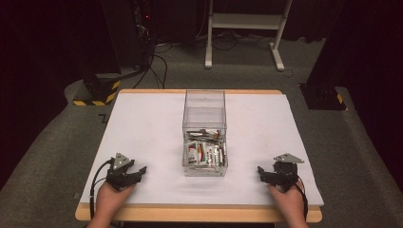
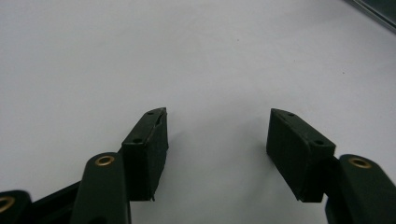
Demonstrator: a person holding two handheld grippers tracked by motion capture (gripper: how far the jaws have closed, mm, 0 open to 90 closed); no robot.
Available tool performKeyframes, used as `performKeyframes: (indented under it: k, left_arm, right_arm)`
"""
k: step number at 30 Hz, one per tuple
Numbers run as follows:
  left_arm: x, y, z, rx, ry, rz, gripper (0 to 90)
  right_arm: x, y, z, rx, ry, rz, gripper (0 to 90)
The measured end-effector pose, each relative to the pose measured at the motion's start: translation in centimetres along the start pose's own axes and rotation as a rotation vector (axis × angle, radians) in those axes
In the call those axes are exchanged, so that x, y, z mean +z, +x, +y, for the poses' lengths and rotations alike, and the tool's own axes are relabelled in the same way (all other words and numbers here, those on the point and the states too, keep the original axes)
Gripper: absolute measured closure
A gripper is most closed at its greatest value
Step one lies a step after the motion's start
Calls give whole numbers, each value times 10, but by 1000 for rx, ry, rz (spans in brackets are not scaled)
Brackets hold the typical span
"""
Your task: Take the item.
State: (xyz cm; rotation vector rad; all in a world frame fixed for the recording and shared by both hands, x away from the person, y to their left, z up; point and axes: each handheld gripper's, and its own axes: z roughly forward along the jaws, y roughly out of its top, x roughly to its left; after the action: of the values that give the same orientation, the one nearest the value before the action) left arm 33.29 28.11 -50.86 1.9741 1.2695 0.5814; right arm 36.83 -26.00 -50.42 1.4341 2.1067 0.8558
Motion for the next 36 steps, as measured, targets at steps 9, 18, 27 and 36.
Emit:
performKeyframes:
  k: [9,18,27,36]
  left_arm:
    - [0,1,0,-10,0,-12,385]
    - [0,1,0,-18,-4,-4,405]
    - [1,1,1,-18,2,-3,391]
    - [2,-2,4,3,14,20,377]
  right_arm:
    - [0,0,0,3,1,2,117]
    - [0,0,0,1,1,2,116]
    - [1,0,1,-4,6,13,92]
    - [1,0,0,-5,5,12,92]
